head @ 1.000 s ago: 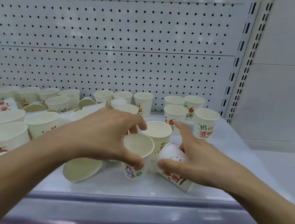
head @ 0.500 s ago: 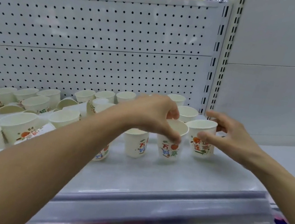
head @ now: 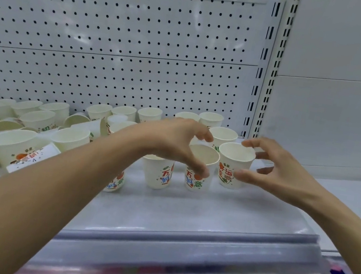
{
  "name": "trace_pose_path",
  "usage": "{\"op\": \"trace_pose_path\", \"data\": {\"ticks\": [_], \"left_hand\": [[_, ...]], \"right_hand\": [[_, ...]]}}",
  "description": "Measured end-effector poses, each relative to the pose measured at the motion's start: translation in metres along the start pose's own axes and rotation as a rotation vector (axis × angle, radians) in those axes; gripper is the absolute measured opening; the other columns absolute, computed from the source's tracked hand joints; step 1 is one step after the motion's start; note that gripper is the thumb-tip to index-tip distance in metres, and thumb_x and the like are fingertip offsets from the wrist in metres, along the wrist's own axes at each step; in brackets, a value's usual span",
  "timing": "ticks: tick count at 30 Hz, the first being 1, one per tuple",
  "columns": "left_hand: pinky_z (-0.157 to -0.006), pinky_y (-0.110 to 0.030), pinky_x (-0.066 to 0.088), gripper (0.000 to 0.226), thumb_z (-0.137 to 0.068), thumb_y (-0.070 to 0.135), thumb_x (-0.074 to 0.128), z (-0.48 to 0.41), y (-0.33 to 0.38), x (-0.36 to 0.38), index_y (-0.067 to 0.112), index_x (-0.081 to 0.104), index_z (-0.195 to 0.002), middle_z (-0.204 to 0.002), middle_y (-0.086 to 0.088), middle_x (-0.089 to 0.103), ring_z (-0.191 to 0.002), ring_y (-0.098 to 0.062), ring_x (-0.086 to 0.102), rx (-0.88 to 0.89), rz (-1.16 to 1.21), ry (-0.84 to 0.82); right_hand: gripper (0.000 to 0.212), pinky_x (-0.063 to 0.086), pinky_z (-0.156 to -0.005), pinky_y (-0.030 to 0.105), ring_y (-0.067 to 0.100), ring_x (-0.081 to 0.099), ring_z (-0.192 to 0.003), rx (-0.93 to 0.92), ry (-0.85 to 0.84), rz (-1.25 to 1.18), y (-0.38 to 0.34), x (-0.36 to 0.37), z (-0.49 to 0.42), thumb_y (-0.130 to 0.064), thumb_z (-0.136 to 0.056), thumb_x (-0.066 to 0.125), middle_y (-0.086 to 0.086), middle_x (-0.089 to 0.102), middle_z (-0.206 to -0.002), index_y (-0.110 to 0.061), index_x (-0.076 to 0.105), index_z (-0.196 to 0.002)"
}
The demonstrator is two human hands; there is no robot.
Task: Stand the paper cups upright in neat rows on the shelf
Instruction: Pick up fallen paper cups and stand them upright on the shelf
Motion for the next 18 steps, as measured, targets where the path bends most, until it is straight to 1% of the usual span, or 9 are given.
{"op": "trace_pose_path", "data": {"ticks": [3,6,7,9,12,14,15,16,18], "left_hand": [[-0.095,-0.030,0.041,0.081,-0.063,0.063,0.076,0.002,-0.002,-0.001,0.036,0.048,-0.134,-0.132,0.018,0.051,-0.119,-0.007,0.048,-0.031,0.040,0.022],[-0.091,-0.029,0.043,0.077,-0.065,0.065,0.074,0.001,-0.003,-0.001,0.034,0.051,-0.132,-0.126,0.016,0.055,-0.112,-0.007,0.052,-0.046,0.063,0.042],[-0.089,-0.028,0.043,0.074,-0.067,0.062,0.074,0.000,-0.003,-0.001,0.032,0.052,-0.131,-0.124,0.015,0.055,-0.111,-0.007,0.053,-0.045,0.069,0.045],[-0.088,-0.025,0.043,0.069,-0.070,0.056,0.075,-0.001,-0.003,0.000,0.030,0.052,-0.130,-0.122,0.014,0.057,-0.109,-0.007,0.054,-0.038,0.070,0.038],[-0.093,-0.026,0.043,0.069,-0.072,0.055,0.075,0.005,-0.005,-0.007,0.030,0.051,-0.132,-0.127,0.013,0.055,-0.112,-0.007,0.053,-0.053,0.095,0.037],[-0.097,-0.030,0.043,0.070,-0.070,0.060,0.072,0.018,-0.013,-0.023,0.033,0.051,-0.131,-0.127,0.015,0.056,-0.114,-0.005,0.052,-0.085,0.130,0.110],[-0.097,-0.031,0.044,0.070,-0.069,0.063,0.070,0.028,-0.020,-0.033,0.035,0.051,-0.130,-0.126,0.017,0.056,-0.113,-0.003,0.052,-0.108,0.139,0.160],[-0.095,-0.031,0.044,0.070,-0.067,0.066,0.068,0.041,-0.026,-0.043,0.036,0.053,-0.129,-0.123,0.018,0.057,-0.112,-0.001,0.052,-0.134,0.142,0.207],[-0.090,-0.027,0.044,0.066,-0.063,0.067,0.064,0.068,-0.040,-0.055,0.037,0.059,-0.121,-0.115,0.021,0.060,-0.108,0.003,0.053,-0.191,0.123,0.261]], "right_hand": [[0.076,0.051,-0.088,0.034,0.006,0.053,-0.110,-0.021,0.035,0.064,-0.011,0.002,-0.008,-0.074,-0.059,0.064,-0.014,0.049,-0.126,-0.035,0.051,-0.123],[0.083,0.048,-0.091,0.041,0.009,0.050,-0.106,-0.029,0.069,0.183,-0.016,0.007,-0.019,-0.080,-0.060,0.056,-0.011,0.048,-0.118,-0.031,0.049,-0.127],[0.082,0.048,-0.092,0.042,0.010,0.050,-0.105,-0.029,0.069,0.208,-0.016,0.008,-0.021,-0.079,-0.062,0.057,-0.010,0.049,-0.114,-0.031,0.049,-0.127],[0.073,0.048,-0.092,0.043,0.011,0.050,-0.103,-0.032,0.050,0.225,-0.016,0.009,-0.025,-0.070,-0.068,0.061,-0.008,0.050,-0.111,-0.031,0.047,-0.128],[0.066,0.048,-0.092,0.039,0.015,0.052,-0.105,-0.017,-0.006,0.185,-0.013,0.007,-0.028,-0.056,-0.073,0.066,-0.003,0.055,-0.116,-0.030,0.046,-0.131],[0.068,0.046,-0.094,0.036,0.013,0.051,-0.111,-0.020,-0.024,0.173,-0.012,0.003,-0.028,-0.055,-0.074,0.067,-0.002,0.055,-0.126,-0.030,0.044,-0.133],[0.068,0.044,-0.096,0.035,0.010,0.048,-0.115,-0.040,-0.009,0.183,-0.014,0.001,-0.028,-0.056,-0.074,0.066,-0.004,0.053,-0.130,-0.030,0.044,-0.134],[0.067,0.042,-0.097,0.034,0.007,0.045,-0.117,-0.076,0.023,0.188,-0.019,-0.002,-0.028,-0.057,-0.075,0.065,-0.007,0.051,-0.133,-0.032,0.044,-0.134],[0.060,0.037,-0.098,0.031,0.002,0.041,-0.118,-0.190,0.085,0.158,-0.041,-0.005,-0.028,-0.054,-0.077,0.063,-0.014,0.050,-0.130,-0.035,0.048,-0.132]]}}
Point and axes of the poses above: each hand's wrist, its own z-axis away from the middle knuckle, its own x-axis out of the palm, y = z × x, the point moved 5 cm from there along -z, towards the middle knuckle
